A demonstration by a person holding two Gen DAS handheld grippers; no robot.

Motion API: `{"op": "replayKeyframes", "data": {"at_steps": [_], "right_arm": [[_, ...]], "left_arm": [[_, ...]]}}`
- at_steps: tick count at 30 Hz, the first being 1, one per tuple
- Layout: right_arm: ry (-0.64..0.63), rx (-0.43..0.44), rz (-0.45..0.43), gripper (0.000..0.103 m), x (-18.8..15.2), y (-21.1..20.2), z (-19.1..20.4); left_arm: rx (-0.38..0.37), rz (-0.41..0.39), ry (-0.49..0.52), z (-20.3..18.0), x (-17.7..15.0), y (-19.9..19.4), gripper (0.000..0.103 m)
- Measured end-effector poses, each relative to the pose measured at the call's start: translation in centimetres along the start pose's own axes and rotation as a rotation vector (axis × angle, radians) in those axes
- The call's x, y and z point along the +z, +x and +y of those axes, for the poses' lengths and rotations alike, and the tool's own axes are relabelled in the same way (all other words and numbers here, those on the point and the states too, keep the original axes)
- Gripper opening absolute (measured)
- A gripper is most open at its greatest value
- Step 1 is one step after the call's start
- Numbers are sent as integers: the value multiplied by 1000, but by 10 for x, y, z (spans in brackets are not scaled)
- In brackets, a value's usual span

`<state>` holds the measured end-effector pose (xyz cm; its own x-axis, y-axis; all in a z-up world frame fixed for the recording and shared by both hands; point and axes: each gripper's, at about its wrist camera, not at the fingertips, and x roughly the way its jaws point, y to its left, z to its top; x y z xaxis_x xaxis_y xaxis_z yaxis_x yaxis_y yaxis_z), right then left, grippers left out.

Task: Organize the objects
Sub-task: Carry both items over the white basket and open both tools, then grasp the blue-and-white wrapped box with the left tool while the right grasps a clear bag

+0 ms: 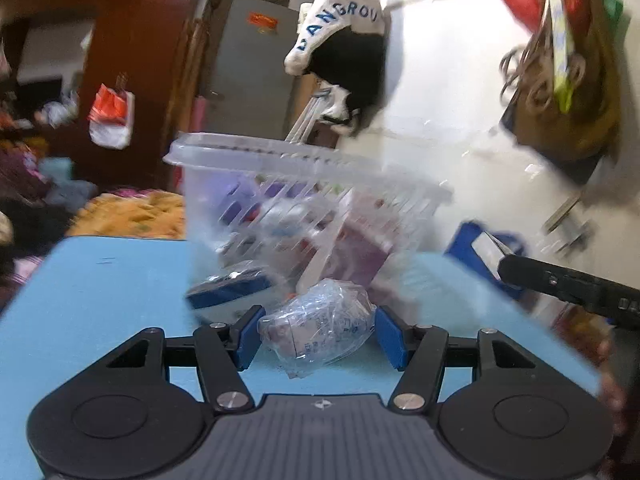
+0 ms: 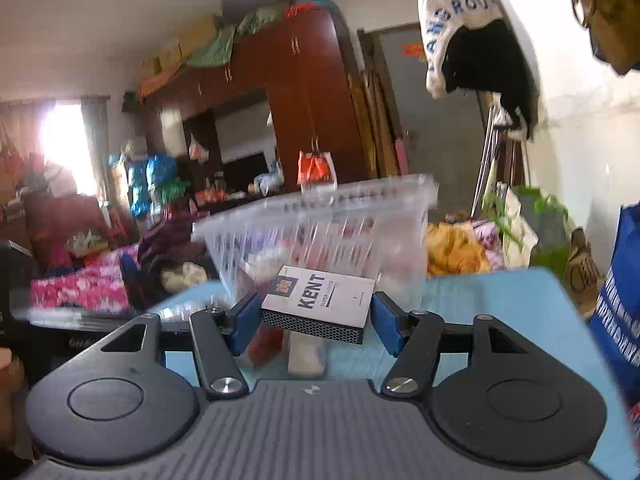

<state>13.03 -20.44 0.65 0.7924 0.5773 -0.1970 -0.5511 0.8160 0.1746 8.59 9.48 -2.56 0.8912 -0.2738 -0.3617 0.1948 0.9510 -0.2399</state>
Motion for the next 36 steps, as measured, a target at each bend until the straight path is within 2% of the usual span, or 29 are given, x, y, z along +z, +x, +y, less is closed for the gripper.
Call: {"op": "replayKeyframes", "data": {"at_steps": [4, 6, 8, 11, 14, 17, 19, 20, 21, 22, 25, 29, 31, 34, 36], "right_arm": [[-41, 21, -42, 63, 41, 7, 2], [-102, 0, -31, 63, 66, 25, 8], [-156, -31, -18, 63, 87, 48, 12], [-166, -78, 43, 63, 105, 86, 6], [-142, -60, 110, 63, 104, 112, -7], [-166, -58, 148, 63, 99, 125, -6], [-190, -59, 144, 65, 95, 128, -4], [-203, -58, 146, 77, 94, 130, -3], [-207, -75, 129, 85, 92, 129, -2], [-203, -82, 112, 94, 91, 122, -1], [-156, -37, 95, 96, 89, 101, -4], [-111, 20, 37, 103, 69, 57, -9], [-87, 50, 96, 103, 50, 52, -12], [-24, 63, 252, 103, 18, 63, -20], [9, 110, 302, 96, 3, 69, -23]], "left_arm": [[-1, -77, 14, -4, 37, -11, 63], [-21, -98, 2, -3, 64, -9, 63], [5, -106, 9, -6, 93, 2, 63], [47, -67, -5, -3, 130, 31, 63], [75, 6, -32, 2, 144, 62, 63], [111, 69, 8, 1, 144, 85, 63], [134, 61, 27, 1, 143, 91, 65], [152, 54, 23, 5, 143, 91, 70], [171, 54, 3, 8, 143, 94, 79], [171, 54, -10, 9, 143, 95, 81], [135, 54, -9, 12, 140, 87, 81], [137, -12, 45, 7, 120, 50, 84], [126, -32, 46, 8, 100, 30, 93], [135, 11, 29, 15, 64, 16, 93], [123, 39, -26, 25, 48, 16, 93]]}}
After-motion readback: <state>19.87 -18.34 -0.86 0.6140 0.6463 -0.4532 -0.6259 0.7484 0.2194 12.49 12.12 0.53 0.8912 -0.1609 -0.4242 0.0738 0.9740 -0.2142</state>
